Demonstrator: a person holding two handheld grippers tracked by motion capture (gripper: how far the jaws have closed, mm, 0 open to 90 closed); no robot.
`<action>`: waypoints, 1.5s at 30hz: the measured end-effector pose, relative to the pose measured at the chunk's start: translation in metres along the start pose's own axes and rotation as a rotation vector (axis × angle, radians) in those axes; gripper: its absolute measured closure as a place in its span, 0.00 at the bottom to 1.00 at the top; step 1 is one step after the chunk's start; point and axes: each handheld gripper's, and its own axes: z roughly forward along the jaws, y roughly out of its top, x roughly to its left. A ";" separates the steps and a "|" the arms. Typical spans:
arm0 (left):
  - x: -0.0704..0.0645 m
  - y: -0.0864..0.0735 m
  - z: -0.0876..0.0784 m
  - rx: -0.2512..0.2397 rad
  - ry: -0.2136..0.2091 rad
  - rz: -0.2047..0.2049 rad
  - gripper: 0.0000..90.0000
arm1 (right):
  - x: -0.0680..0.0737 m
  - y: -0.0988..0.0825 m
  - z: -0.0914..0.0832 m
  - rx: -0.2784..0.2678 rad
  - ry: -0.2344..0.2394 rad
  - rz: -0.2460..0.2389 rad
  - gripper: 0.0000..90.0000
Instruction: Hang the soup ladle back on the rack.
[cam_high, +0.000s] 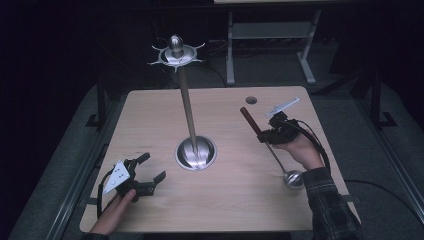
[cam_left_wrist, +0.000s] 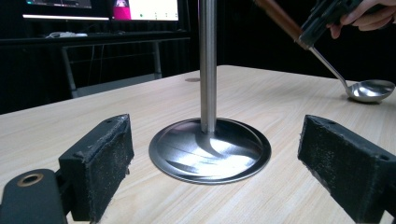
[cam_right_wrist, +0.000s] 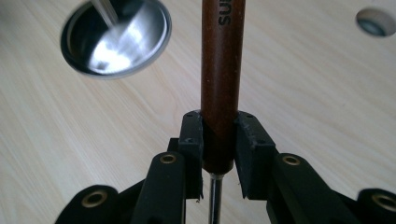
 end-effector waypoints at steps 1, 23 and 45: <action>0.000 0.000 0.000 0.000 0.000 0.000 0.11 | 0.001 0.000 -0.004 -0.022 0.002 -0.002 0.82; 0.000 0.000 0.000 -0.002 0.002 -0.001 0.11 | -0.001 -0.018 -0.047 -0.373 0.049 0.038 0.82; 0.000 0.000 0.000 -0.002 0.003 0.000 0.11 | 0.020 0.007 -0.068 -0.460 0.086 -0.014 0.82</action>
